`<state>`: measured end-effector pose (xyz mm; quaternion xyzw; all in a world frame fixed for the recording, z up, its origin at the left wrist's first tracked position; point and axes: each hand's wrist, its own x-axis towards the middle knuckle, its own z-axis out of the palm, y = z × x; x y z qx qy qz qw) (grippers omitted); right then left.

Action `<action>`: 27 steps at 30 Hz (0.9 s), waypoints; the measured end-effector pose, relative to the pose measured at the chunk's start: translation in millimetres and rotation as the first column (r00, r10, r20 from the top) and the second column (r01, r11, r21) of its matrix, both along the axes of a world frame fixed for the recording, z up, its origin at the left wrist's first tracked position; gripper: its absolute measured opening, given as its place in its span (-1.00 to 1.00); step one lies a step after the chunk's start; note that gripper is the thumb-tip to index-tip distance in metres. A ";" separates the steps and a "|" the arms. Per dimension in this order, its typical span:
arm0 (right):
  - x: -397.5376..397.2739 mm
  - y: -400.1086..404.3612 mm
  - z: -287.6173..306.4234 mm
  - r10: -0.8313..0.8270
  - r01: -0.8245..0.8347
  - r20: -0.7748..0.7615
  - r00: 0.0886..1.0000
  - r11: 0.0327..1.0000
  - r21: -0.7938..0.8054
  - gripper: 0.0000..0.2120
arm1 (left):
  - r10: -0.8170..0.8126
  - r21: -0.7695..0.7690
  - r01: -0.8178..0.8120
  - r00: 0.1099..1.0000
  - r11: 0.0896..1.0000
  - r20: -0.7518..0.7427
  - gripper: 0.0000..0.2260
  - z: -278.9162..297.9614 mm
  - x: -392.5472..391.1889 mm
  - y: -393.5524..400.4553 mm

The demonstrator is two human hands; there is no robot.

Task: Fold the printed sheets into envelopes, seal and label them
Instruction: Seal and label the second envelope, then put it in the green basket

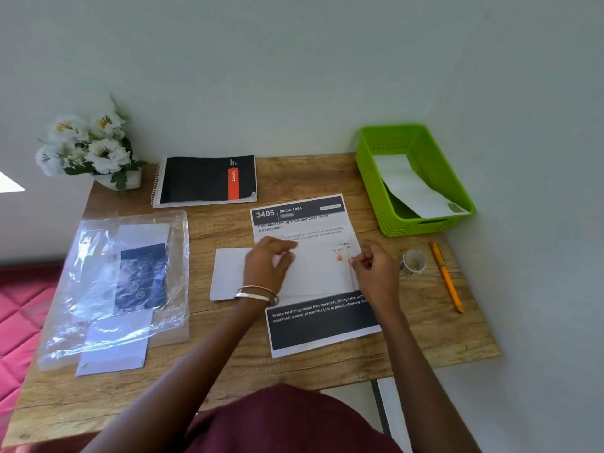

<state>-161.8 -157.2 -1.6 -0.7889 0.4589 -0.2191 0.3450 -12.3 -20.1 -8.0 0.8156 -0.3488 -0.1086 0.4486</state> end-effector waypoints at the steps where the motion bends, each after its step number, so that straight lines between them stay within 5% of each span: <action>1: -1.6 5.6 -2.6 -0.010 0.009 -0.024 1.000 1.000 -0.019 -0.67 | 0.098 0.054 -0.100 0.995 0.994 0.035 -0.81 1.7 4.9 11.7; 4: -0.9 13.9 -6.9 -0.040 0.037 -0.111 0.993 0.999 -0.032 -0.64 | 0.354 0.350 -0.347 0.934 0.870 0.047 -0.70 6.3 15.3 41.3; 8: 7.9 18.3 -4.5 -0.096 0.105 -0.191 0.977 0.994 0.036 -0.54 | 0.439 0.605 -0.377 0.897 0.702 0.049 -0.44 9.5 15.9 57.0; 12: 18.5 15.7 0.4 -0.174 0.209 -0.234 0.957 0.968 0.136 -0.58 | 0.450 0.554 -0.365 0.893 0.748 -0.019 -0.30 9.4 15.6 55.1; 15: 20.6 6.5 0.8 -0.250 0.277 -0.123 0.960 0.904 0.324 -0.69 | 0.516 0.455 -0.414 0.848 0.788 -0.123 -0.29 9.0 20.1 55.2; 21: 7.7 -2.9 23.0 -0.211 0.054 0.161 0.964 0.750 0.659 -0.95 | 0.625 0.265 -0.567 0.704 0.780 -0.336 -0.54 37.7 26.7 52.9; 27: -9.7 -15.3 58.4 -0.182 -0.025 0.250 0.951 0.761 0.648 -0.92 | 0.479 0.094 -0.510 0.708 0.855 -0.519 -0.79 76.5 38.3 33.8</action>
